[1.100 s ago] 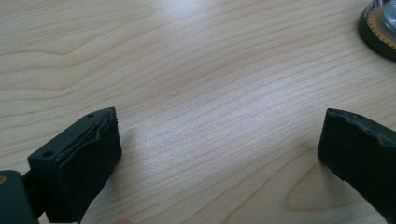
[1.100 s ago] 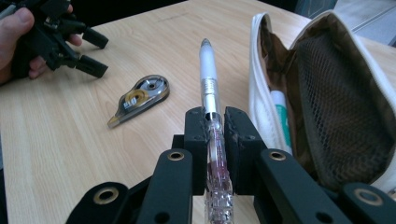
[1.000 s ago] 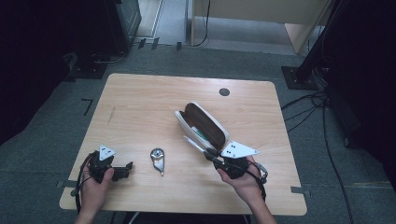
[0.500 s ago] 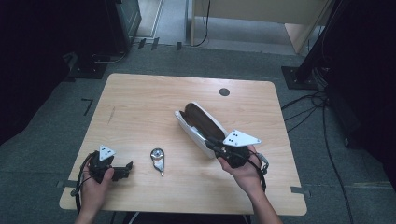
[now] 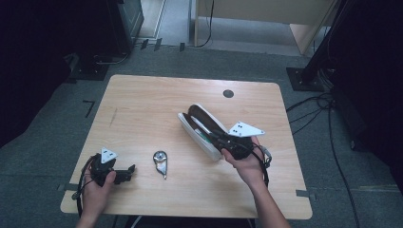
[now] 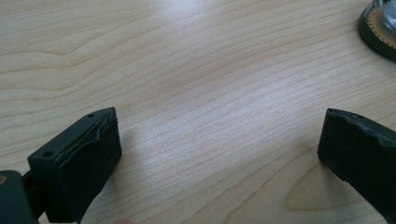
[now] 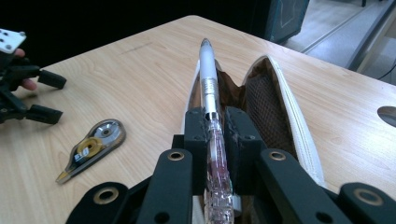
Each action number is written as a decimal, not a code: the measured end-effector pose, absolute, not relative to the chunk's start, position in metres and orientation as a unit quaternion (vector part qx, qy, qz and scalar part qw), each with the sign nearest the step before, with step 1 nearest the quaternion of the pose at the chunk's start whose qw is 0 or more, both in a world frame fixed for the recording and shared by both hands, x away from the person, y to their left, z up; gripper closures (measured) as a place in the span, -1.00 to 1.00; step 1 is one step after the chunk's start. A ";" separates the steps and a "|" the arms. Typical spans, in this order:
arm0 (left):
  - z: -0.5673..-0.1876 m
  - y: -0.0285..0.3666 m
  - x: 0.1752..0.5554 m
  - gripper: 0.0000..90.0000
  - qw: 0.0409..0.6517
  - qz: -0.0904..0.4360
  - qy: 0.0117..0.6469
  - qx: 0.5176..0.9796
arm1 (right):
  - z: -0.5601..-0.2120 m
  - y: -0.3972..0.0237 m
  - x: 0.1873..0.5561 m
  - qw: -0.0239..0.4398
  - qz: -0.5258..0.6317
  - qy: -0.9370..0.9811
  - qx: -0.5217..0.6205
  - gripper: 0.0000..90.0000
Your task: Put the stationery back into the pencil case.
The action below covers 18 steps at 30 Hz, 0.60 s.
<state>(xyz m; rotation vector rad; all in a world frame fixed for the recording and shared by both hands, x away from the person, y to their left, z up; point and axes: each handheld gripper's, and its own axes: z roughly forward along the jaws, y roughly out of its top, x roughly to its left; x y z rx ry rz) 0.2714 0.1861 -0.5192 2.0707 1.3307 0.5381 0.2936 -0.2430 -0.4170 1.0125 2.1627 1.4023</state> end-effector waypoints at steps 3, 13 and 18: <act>-0.519 0.186 0.271 -1.00 0.306 0.203 0.503 0.782 | -0.420 -0.242 0.299 0.184 0.496 0.767 0.364 0.78; -0.519 0.186 0.271 -1.00 0.306 0.203 0.503 0.783 | -0.433 -0.236 0.316 0.190 0.470 0.772 0.383 0.78; -0.519 0.186 0.271 -1.00 0.306 0.203 0.503 0.783 | -0.439 -0.233 0.322 0.194 0.453 0.779 0.387 0.78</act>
